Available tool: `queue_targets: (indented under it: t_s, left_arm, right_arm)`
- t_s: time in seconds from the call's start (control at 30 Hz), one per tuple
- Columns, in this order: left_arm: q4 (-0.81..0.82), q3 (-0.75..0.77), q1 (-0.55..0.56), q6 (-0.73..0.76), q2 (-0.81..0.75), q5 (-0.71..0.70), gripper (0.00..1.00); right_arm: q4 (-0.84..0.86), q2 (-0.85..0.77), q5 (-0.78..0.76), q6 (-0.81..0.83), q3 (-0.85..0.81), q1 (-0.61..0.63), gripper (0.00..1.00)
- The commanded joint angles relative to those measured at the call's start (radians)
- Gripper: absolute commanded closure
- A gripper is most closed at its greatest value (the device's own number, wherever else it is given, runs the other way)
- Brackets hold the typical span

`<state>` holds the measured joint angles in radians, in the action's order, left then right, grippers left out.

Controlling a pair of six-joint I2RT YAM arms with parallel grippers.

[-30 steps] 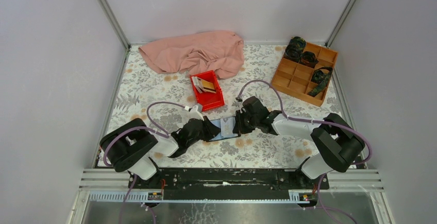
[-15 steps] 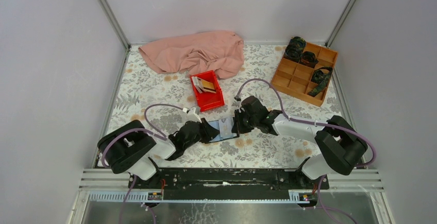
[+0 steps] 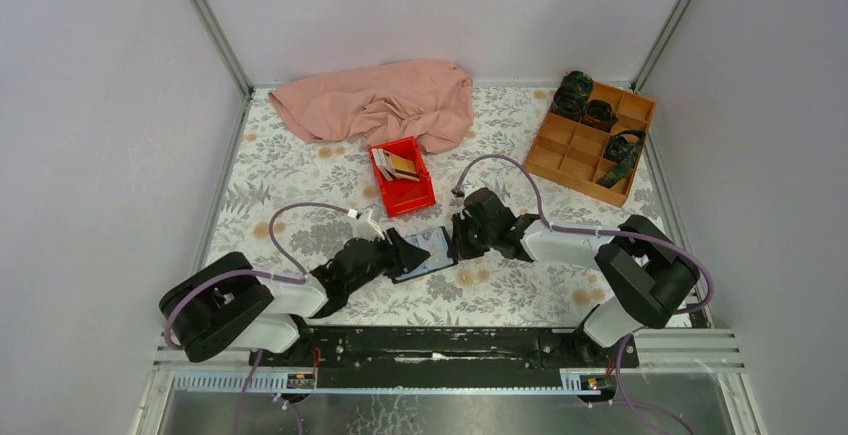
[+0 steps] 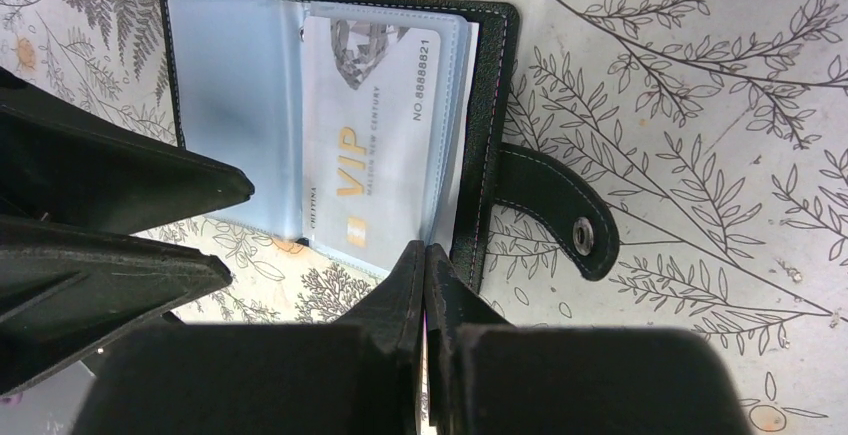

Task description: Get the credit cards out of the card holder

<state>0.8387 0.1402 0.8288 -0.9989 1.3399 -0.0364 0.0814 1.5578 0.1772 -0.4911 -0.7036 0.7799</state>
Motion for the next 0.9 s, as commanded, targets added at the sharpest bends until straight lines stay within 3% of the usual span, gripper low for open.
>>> queue_targets:
  t_s: [0.0,0.33,0.67,0.87]
  left_arm:
    - [0.067,-0.007,-0.009,0.008,-0.003,0.016,0.52]
    - [0.072,0.010,-0.012,-0.052,0.128,-0.013,0.52]
    - [0.368,-0.006,-0.018,-0.094,0.294,0.028,0.52]
    - [0.452,-0.054,-0.027,-0.109,0.287,0.020,0.59]
  right_arm:
    - [0.049,0.004,0.008,-0.002,-0.020,0.012,1.00]
    - [0.058,-0.008,0.027,-0.007,-0.009,0.011,1.00]
    - [0.056,-0.009,0.030,-0.005,0.002,0.010,1.00]
    - [0.064,0.008,0.029,-0.007,0.009,0.010,1.00]
